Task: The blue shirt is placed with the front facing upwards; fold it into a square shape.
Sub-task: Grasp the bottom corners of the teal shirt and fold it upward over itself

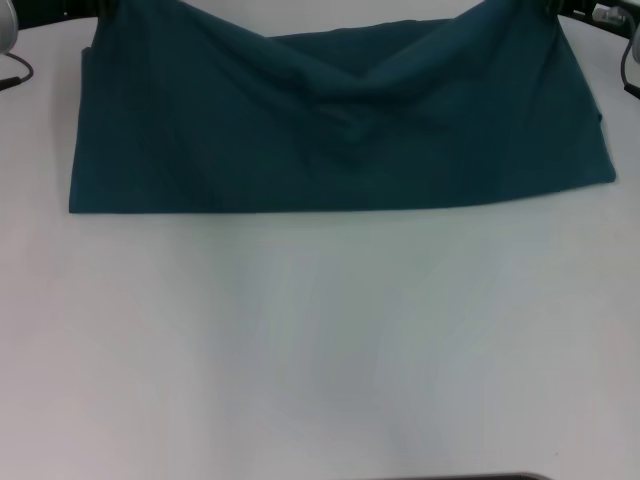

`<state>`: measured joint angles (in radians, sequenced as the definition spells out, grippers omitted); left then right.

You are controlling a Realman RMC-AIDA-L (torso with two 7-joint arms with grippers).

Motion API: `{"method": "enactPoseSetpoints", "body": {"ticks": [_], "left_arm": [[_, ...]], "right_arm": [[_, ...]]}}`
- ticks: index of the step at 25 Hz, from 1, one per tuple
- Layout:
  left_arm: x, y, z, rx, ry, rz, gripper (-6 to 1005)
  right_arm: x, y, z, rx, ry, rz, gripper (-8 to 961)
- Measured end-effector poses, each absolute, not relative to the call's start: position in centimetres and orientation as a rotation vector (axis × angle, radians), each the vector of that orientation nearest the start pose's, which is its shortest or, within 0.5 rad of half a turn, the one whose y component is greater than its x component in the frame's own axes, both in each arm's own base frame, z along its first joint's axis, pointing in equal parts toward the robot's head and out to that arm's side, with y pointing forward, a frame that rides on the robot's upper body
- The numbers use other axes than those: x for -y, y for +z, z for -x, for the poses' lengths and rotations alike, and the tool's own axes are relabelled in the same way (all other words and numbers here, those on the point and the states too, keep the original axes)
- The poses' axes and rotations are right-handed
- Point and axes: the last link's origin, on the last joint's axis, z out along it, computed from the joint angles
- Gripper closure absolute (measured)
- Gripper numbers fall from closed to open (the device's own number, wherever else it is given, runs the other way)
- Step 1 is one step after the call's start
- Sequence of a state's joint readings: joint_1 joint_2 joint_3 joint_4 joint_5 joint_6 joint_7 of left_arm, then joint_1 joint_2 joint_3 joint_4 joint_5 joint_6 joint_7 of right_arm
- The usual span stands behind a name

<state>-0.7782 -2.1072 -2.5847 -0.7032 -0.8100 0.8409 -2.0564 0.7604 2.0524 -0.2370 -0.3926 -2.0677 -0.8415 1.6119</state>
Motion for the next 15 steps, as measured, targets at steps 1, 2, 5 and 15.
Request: {"method": "enactPoseSetpoints", "body": {"ticks": [1, 2, 5, 15], "left_arm": [[-45.4, 3.5, 25.8, 1.150, -0.428, 2.000, 968], [-45.5, 3.6, 25.7, 1.147, -0.429, 1.997, 968], [-45.8, 3.9, 25.6, 1.139, -0.437, 1.979, 968], [-45.9, 3.4, 26.3, 1.116, -0.389, 1.938, 969]], "right_arm": [[-43.5, 2.3, -29.8, -1.207, 0.680, 1.878, 923], [-43.6, 2.3, -29.7, -1.205, 0.682, 1.879, 923], [-43.8, 2.5, -29.6, -1.203, 0.679, 1.874, 923], [-43.8, 2.6, -30.6, -1.210, 0.627, 1.825, 922]]}}
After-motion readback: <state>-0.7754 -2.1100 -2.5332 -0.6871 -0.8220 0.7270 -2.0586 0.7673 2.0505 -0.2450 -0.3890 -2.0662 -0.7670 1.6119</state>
